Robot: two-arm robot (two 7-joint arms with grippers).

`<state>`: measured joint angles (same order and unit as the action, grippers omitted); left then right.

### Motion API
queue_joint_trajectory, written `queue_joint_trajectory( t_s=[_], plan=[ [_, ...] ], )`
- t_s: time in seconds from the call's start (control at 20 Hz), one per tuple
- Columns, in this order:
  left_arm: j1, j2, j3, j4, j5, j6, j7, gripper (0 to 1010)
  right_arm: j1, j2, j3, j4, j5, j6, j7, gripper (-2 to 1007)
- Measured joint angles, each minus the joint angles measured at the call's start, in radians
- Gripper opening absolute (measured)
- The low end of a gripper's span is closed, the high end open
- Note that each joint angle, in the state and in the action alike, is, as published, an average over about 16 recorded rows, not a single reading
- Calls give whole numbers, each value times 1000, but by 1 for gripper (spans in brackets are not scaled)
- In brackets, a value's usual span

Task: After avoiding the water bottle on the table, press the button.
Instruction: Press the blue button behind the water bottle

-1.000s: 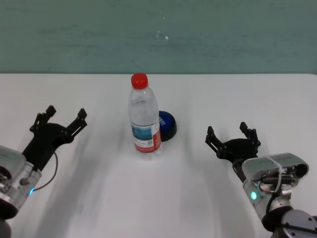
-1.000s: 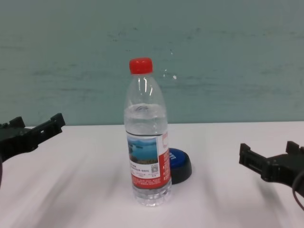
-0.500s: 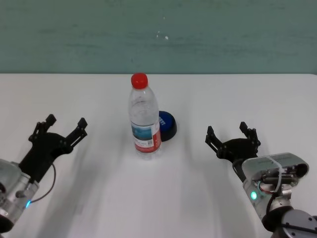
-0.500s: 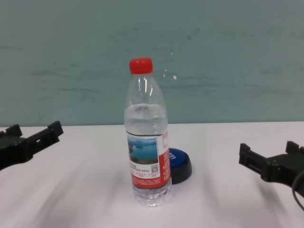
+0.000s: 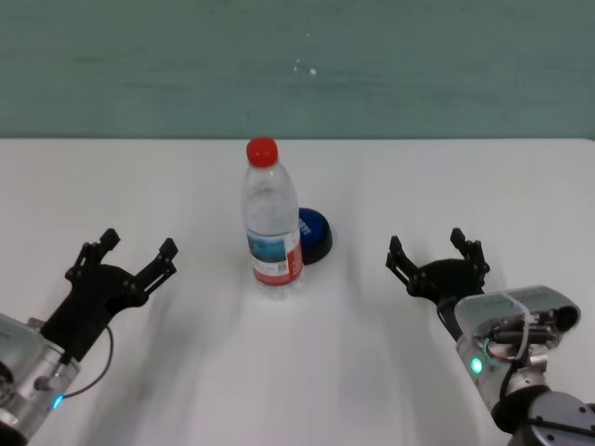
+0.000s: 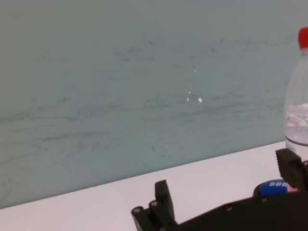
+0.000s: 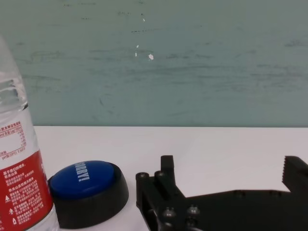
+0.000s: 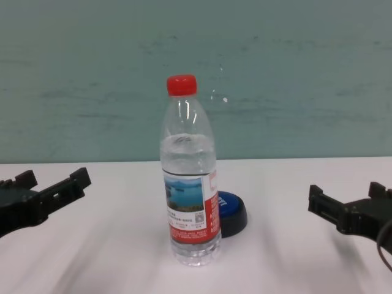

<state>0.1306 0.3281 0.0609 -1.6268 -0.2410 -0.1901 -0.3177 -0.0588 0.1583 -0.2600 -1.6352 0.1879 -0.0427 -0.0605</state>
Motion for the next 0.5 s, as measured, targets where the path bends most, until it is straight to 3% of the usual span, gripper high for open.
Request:
queue_joint_trajectory(
  t_s=[0.5],
  plan=[
    [50, 19, 14, -38, -9, -20, -16, 1010, 0, 0, 1, 0, 0, 0, 2, 1004]
  ],
)
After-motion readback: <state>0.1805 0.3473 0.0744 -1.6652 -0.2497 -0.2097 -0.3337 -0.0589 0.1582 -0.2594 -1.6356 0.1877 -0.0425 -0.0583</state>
